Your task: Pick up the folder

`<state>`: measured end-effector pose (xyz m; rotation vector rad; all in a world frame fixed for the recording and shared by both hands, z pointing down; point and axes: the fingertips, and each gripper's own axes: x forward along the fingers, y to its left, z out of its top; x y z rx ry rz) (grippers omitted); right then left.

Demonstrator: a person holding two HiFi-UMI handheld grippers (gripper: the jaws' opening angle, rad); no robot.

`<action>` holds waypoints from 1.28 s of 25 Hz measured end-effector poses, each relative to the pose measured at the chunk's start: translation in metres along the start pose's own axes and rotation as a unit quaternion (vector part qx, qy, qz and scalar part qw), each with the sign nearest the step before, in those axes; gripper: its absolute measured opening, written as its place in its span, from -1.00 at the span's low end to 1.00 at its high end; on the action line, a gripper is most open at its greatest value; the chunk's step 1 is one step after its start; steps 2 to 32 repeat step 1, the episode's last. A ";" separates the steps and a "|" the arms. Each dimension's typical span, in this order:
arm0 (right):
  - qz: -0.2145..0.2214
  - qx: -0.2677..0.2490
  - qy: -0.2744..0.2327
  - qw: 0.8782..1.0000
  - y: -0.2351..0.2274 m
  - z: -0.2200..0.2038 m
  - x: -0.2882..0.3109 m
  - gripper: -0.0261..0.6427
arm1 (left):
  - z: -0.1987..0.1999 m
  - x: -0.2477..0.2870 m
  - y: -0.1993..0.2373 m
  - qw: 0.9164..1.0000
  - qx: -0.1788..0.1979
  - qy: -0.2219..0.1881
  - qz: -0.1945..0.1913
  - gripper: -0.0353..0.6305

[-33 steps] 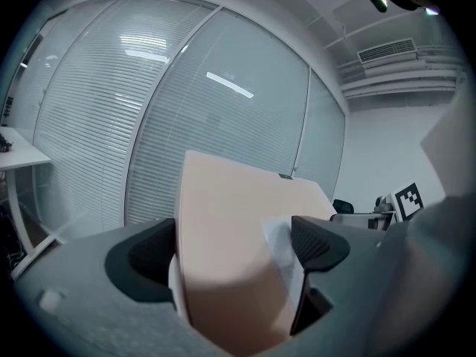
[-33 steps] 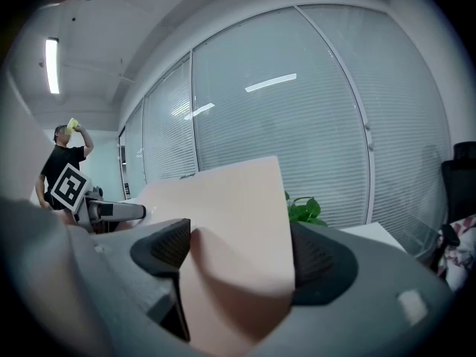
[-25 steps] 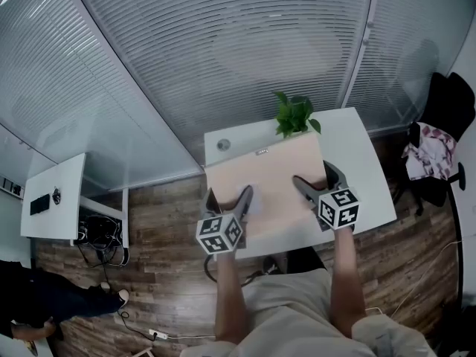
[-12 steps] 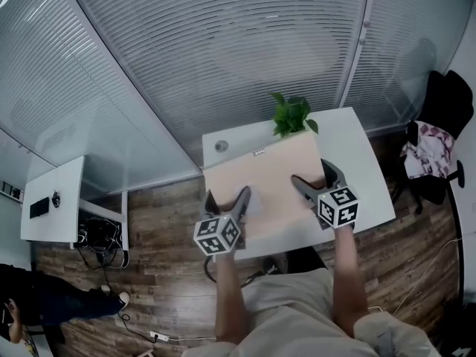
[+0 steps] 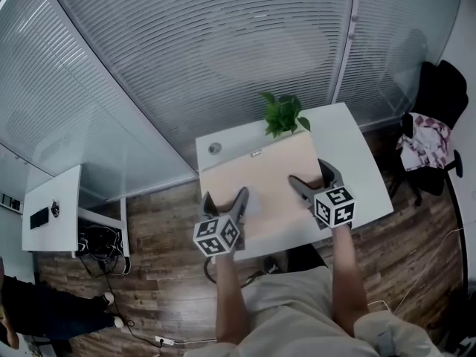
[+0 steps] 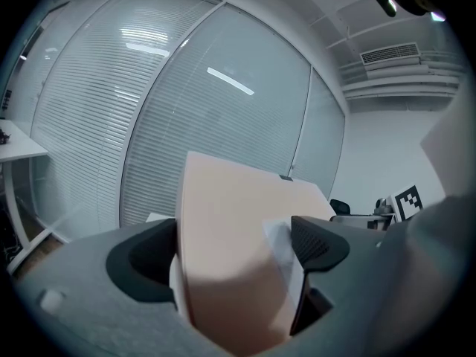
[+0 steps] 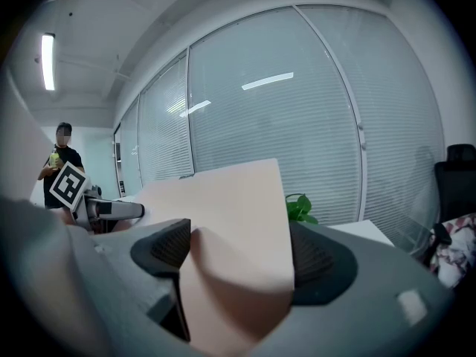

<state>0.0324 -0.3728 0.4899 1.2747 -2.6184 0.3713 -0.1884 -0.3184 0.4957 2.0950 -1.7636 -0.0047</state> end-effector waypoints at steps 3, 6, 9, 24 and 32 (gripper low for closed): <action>-0.002 0.001 0.001 1.000 -0.001 -0.001 -0.001 0.32 | -0.001 0.000 -0.001 1.000 0.001 0.001 0.000 0.53; -0.002 0.001 0.001 1.000 -0.001 -0.001 -0.001 0.32 | -0.001 0.000 -0.001 1.000 0.001 0.001 0.000 0.53; -0.002 0.001 0.001 1.000 -0.001 -0.001 -0.001 0.32 | -0.001 0.000 -0.001 1.000 0.001 0.001 0.000 0.53; -0.002 0.001 0.001 1.000 -0.001 -0.001 -0.001 0.32 | -0.001 0.000 -0.001 1.000 0.001 0.001 0.000 0.53; -0.002 0.001 0.001 1.000 -0.001 -0.001 -0.001 0.32 | -0.001 0.000 -0.001 1.000 0.001 0.001 0.000 0.53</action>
